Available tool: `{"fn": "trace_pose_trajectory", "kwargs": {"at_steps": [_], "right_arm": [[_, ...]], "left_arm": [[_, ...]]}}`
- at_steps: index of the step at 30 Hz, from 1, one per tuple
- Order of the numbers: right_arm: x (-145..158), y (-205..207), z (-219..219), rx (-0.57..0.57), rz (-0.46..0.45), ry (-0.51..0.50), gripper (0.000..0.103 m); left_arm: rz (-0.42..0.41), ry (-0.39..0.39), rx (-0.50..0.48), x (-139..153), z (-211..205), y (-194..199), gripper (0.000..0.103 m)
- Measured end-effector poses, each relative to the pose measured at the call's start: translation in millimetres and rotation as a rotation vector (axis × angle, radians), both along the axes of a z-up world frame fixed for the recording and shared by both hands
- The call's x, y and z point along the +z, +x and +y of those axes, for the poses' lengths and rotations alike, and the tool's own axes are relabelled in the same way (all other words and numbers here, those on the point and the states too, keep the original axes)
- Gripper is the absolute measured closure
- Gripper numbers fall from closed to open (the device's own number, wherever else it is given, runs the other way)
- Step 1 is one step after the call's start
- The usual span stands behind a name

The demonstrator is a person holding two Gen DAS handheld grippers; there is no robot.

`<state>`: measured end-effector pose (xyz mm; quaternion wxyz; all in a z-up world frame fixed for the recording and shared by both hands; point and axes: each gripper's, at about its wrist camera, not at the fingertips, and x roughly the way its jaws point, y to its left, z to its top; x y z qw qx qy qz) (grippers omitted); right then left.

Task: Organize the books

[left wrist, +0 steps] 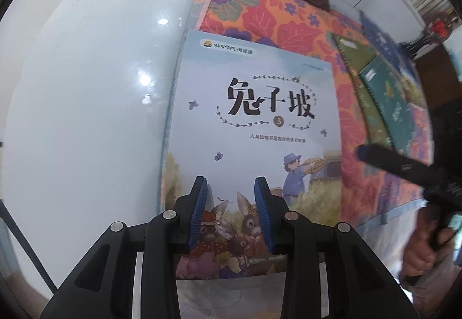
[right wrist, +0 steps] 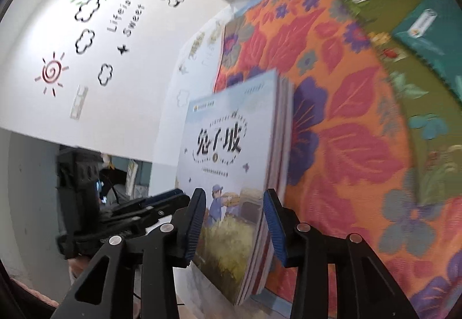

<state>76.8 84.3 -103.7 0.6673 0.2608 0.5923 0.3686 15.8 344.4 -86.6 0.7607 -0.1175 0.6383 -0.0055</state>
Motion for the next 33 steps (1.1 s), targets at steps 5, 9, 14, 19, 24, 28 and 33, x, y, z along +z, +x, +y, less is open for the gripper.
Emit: {"fn": "trace_pose_trajectory", "kwargs": {"at_steps": [5,9,14,19,24,28,33], "right_arm": [[19.1,4.9,-33.1,-0.015,-0.055,0.012,0.063],[33.1,12.7,-68.7,-0.021,-0.127,0.008,0.063],[46.6,26.6,-122.8,-0.034,-0.212,-0.075,0.063],[43.0,49.1,-189.4,-0.066,-0.231,-0.151,0.063],[29.6,67.3,-237.8,-0.106,-0.227,-0.193,0.063],[11.2,83.6,-251.5,-0.102,-0.251,-0.272,0.063],[-5.8,102.5,-249.6,-0.044,-0.327,-0.372,0.063]], "left_arm": [[-0.022,-0.021,0.038,14.1,-15.6,5.3,0.072],[-0.079,-0.077,0.074,32.0,-44.4,18.7,0.069],[-0.099,-0.129,0.036,35.7,-106.4,38.0,0.069],[-0.06,-0.188,-0.004,16.3,-174.6,49.7,0.069],[-0.03,-0.218,-0.032,-2.2,-232.4,58.6,0.069],[0.0,-0.229,-0.035,-15.4,-263.2,65.1,0.069],[0.03,-0.233,-0.032,-27.7,-284.9,67.3,0.069]]}}
